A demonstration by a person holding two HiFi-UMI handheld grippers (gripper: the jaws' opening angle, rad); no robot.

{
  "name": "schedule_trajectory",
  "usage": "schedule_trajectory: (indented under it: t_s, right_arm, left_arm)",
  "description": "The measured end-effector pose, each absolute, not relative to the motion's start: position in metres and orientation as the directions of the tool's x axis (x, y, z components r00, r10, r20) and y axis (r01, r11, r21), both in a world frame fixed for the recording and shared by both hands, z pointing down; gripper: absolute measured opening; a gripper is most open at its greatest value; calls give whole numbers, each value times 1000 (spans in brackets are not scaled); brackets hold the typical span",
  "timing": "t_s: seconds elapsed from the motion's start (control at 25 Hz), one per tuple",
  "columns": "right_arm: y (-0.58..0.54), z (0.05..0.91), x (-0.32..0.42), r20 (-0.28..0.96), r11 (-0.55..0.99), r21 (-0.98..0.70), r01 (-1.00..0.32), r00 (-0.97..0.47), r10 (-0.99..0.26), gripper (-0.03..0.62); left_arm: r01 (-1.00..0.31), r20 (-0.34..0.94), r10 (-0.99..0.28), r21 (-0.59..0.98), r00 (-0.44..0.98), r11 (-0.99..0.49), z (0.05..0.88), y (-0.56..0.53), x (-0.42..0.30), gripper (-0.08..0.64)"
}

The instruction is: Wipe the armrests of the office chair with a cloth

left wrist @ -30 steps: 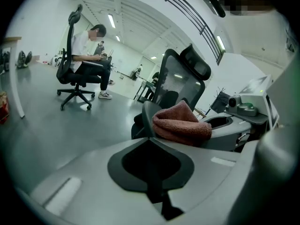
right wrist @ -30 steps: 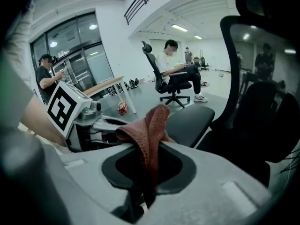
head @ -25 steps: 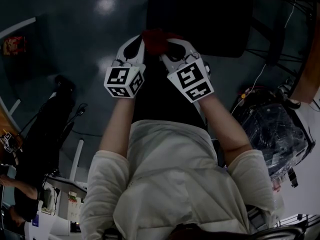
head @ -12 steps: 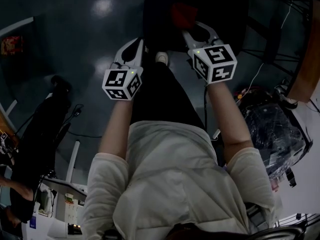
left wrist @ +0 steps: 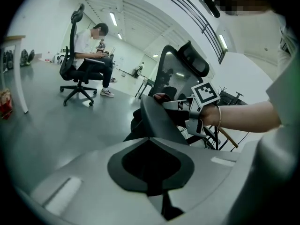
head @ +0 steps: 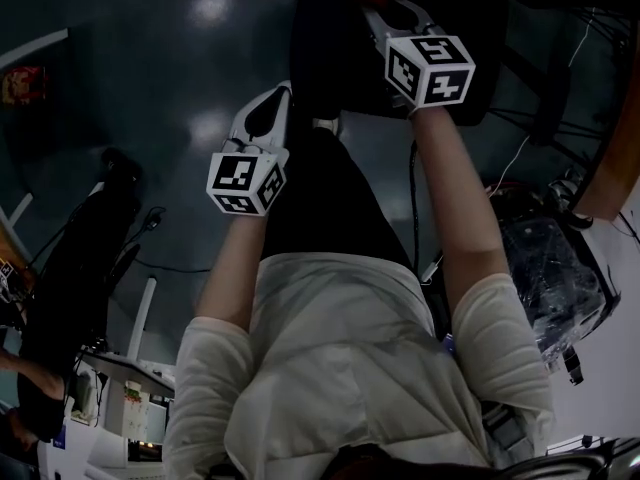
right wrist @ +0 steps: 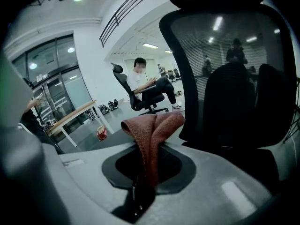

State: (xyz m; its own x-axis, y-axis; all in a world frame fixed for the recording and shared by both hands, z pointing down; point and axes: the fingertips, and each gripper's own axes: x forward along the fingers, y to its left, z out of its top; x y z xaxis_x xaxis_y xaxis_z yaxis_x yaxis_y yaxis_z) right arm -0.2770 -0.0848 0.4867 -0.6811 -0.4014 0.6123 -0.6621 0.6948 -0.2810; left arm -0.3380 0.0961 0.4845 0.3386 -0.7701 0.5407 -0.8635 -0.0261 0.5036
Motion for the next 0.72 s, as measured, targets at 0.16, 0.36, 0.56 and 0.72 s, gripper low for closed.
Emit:
schedule_trajectory:
  t_s: [0.16,0.36,0.56,0.72]
  right_arm:
    - [-75,487,-277,584,654,-364,-663,-709,-394,43]
    - [-48,481,-272,593,696,-357,-623,-727,-347,43]
    - [-3,484,-266,607,706,-380,-598,-737,-298,43]
    - [30,489,-256,619,691,-415,-592,-740,-262,43]
  left_arm:
    - [-869,546,-771,494,328,-20,485,97,-341,3]
    - [-879,554,-772,477,312,-13,484,97,-339,3]
    - [-887,557,-781,462,282,9,483,99,-341,3]
    - [-900,559,-778,437,286,-17,483,104,-335,3]
